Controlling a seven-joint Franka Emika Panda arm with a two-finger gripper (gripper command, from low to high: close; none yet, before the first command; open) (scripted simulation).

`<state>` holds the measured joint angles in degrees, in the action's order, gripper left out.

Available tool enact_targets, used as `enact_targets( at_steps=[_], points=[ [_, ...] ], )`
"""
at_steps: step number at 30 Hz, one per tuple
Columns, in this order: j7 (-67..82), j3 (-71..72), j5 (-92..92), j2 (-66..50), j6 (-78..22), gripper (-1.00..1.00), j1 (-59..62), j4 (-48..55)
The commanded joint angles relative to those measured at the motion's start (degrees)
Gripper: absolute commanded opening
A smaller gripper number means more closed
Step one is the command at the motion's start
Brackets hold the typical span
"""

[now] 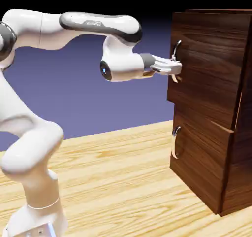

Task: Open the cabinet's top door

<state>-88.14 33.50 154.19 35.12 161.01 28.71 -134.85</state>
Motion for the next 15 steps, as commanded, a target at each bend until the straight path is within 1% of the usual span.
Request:
enact_targets(
  at_steps=[1,8,15],
  points=[
    [-1.59,-1.96,-2.35,0.58,-0.9,-1.0,-1.98,-1.34],
    [-12.3,-14.39,-19.79,5.93,-8.03,-1.0,-12.45,-9.9],
    [-21.43,-25.48,-37.24,11.92,-17.62,-1.0,-17.33,-16.83]
  ],
)
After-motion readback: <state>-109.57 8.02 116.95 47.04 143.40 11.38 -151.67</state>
